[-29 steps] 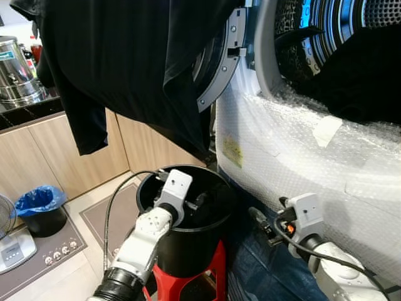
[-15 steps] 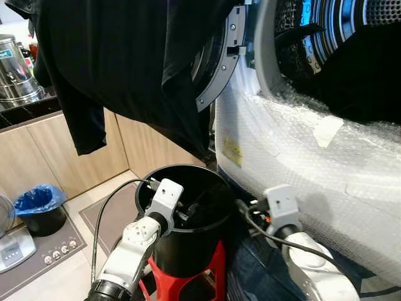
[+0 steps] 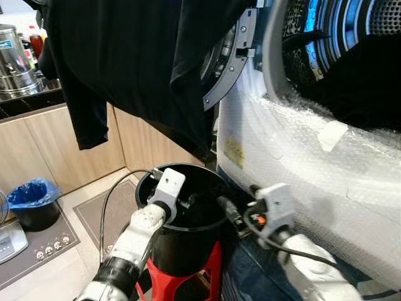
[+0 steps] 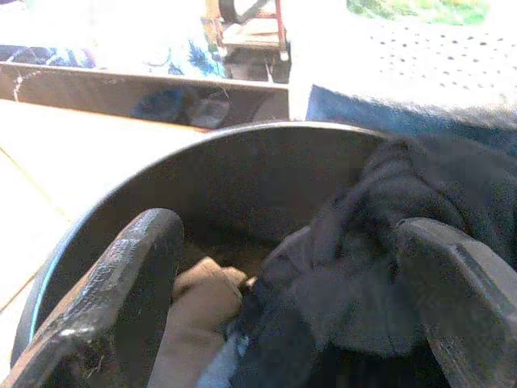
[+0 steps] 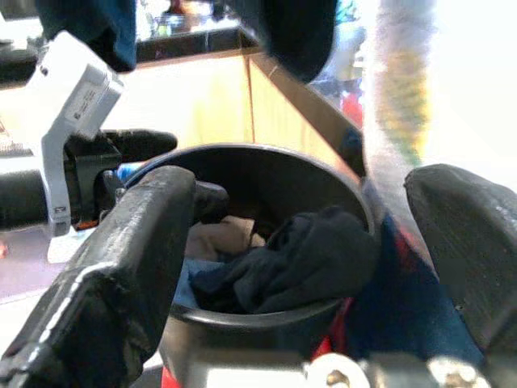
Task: Clothes washing
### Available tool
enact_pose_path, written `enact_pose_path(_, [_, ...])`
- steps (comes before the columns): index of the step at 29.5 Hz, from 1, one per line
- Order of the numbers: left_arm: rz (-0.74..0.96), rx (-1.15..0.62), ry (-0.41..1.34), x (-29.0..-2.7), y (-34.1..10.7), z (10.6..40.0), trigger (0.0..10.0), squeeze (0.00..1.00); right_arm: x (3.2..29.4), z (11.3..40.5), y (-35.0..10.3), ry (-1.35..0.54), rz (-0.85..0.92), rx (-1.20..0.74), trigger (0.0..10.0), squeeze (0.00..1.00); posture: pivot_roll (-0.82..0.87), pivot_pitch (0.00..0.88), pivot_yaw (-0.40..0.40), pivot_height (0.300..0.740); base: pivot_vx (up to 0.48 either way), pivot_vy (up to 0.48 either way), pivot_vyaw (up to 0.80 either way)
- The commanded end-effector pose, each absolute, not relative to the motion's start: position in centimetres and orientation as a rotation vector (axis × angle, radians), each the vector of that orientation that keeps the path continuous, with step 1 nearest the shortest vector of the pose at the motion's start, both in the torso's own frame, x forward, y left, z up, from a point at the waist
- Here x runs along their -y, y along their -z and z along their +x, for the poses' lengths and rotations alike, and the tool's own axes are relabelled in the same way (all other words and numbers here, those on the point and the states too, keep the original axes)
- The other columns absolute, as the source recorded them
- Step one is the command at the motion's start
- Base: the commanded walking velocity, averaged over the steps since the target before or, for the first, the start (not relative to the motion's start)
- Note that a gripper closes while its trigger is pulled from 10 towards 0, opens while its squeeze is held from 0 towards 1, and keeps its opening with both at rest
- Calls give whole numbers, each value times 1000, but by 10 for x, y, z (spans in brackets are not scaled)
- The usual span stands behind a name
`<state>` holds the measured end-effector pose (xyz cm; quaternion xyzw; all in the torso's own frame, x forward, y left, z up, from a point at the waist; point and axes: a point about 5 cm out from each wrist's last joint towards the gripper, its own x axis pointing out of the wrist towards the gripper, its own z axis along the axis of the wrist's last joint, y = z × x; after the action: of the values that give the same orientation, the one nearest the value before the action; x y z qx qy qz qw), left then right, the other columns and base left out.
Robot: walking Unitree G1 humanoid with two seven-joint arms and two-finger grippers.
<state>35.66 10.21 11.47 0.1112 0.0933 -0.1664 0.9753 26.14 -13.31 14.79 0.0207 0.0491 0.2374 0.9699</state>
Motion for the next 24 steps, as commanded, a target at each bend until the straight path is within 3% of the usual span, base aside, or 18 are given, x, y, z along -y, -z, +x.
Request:
enact_pose_path(1, [268, -145, 320, -100, -127, 365, 10000, 0, 139, 258, -156, -491, 75, -56, 10000, 0, -88, 10, -41, 740, 0, 0, 0])
enact_pose_path(11, [271, -92, 348, -89, -142, 379, 10000, 0, 161, 249, -182, -529, 259, 145, 10000, 0, -105, 0, -1, 740, 0, 0, 0])
enact_pose_path(18, [261, -84, 322, -116, -139, 380, 10000, 0, 184, 252, -180, -496, 282, 170, 10000, 0, -87, 0, 23, 740, 0, 0, 0])
enact_pose_path(24, [258, -102, 313, -131, -129, 378, 10000, 0, 188, 256, -182, -509, 255, 179, 10000, 0, -68, 0, 25, 740, 0, 0, 0])
